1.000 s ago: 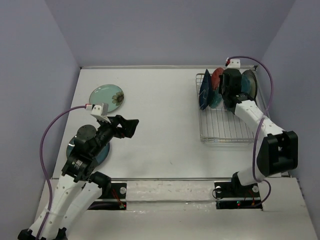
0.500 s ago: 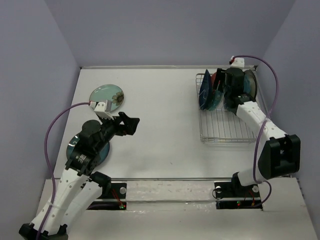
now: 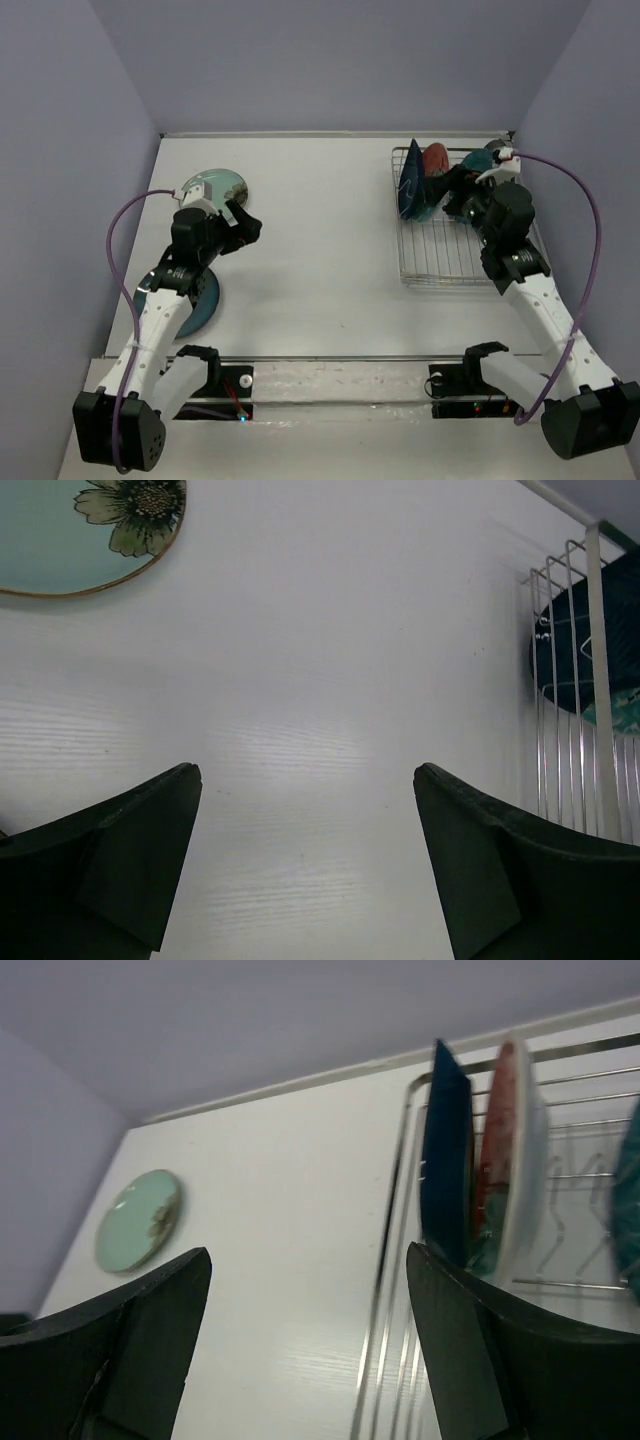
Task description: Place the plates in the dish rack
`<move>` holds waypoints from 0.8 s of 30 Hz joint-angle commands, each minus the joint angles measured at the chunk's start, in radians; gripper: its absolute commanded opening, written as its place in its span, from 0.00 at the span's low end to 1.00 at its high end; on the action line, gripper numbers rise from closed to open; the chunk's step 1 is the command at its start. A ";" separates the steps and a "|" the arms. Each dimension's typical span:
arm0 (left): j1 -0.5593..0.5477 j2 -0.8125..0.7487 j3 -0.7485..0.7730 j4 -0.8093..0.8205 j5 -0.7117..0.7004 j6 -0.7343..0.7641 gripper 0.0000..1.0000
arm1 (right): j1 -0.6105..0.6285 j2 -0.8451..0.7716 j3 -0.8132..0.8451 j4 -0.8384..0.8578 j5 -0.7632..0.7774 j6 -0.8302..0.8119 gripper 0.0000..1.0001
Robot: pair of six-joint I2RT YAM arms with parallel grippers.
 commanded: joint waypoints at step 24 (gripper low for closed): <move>0.422 0.780 0.289 0.254 -0.223 -0.206 0.84 | -0.004 -0.094 -0.202 0.318 -0.643 0.249 0.83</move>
